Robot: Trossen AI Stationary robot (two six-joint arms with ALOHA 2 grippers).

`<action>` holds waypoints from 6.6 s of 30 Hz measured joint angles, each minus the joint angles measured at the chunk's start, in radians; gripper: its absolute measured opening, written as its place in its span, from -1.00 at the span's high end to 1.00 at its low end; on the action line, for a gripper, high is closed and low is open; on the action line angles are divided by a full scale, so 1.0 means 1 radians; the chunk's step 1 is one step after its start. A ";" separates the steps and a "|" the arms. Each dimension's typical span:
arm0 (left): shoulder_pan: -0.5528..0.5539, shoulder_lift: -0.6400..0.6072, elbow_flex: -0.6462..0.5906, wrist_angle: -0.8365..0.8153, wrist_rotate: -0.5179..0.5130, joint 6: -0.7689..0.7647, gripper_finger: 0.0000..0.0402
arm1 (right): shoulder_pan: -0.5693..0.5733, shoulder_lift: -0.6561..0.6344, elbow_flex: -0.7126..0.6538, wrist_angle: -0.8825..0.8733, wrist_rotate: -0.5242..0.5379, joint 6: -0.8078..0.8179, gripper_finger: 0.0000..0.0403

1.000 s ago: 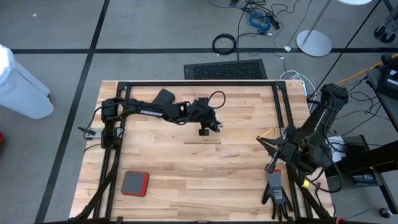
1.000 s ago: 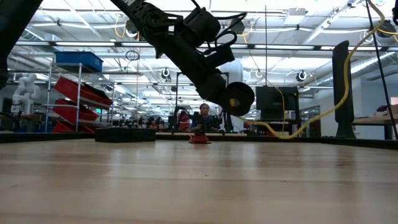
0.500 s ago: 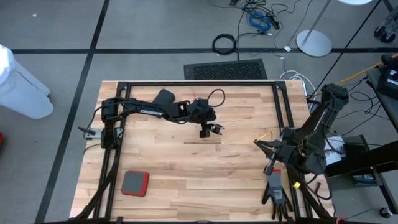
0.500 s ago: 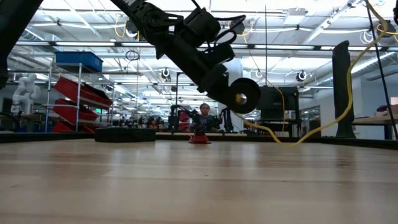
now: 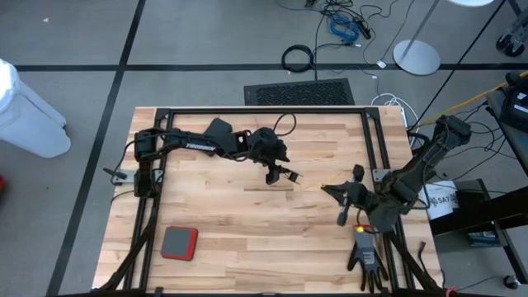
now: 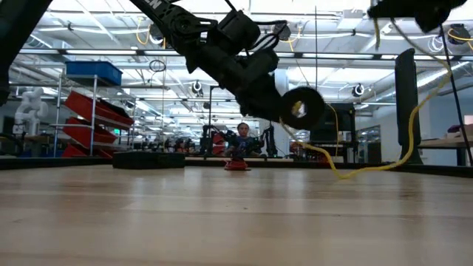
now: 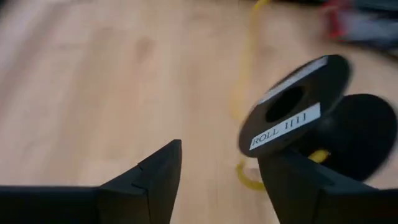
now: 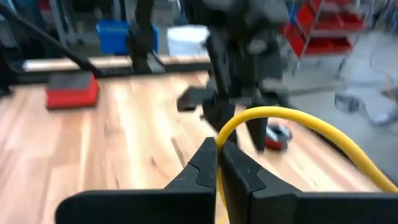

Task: Coil cords
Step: Uncoil the yellow wire from the black spool, then move the bottom black spool to the top right of the table, then uncoil the red wire from the black spool

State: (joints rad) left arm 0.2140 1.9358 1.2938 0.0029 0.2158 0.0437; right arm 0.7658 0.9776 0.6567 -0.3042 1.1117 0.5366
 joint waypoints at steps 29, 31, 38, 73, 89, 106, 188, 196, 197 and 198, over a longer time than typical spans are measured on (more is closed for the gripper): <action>0.000 -0.216 0.002 -0.390 -0.227 0.170 -0.08 | -0.345 0.367 0.000 0.040 -0.436 -0.027 1.00; -0.016 -0.247 0.002 -0.483 -0.234 0.150 -0.08 | -0.399 0.403 -0.001 0.035 -0.464 -0.043 1.00; -0.115 -0.311 0.001 -0.754 -0.268 0.088 -0.08 | -0.506 0.495 -0.001 0.310 -0.680 -0.214 0.98; -0.640 -0.322 -0.009 -0.746 -0.675 -0.220 -0.08 | -0.588 0.875 0.239 0.557 -0.894 -0.507 0.15; -0.680 -0.321 -0.064 -0.681 -0.700 -0.222 -0.08 | -0.671 0.844 0.243 0.235 -0.696 -0.426 0.30; -0.680 -0.321 -0.064 -0.680 -0.726 -0.212 -0.08 | -0.857 0.690 0.235 -0.127 -0.676 -0.365 0.30; -0.527 -0.317 -0.136 -0.360 -0.727 0.018 -0.08 | -0.062 0.427 0.068 0.299 -0.574 -0.274 0.30; -0.399 -0.316 -0.277 -0.153 -0.722 0.207 -0.08 | -0.159 0.509 0.047 0.453 -0.526 -0.472 0.30; -0.374 -0.316 -0.294 -0.118 -0.721 0.227 -0.08 | -0.180 0.514 0.047 0.466 -0.527 -0.494 0.30; -0.348 -0.316 -0.313 -0.085 -0.720 0.243 -0.08 | -0.203 0.519 0.047 0.470 -0.525 -0.515 0.30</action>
State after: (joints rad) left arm -0.1339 1.6199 0.9810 -0.0824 -0.5039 0.2871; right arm 0.5632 1.4968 0.7040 0.1658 0.5864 0.0220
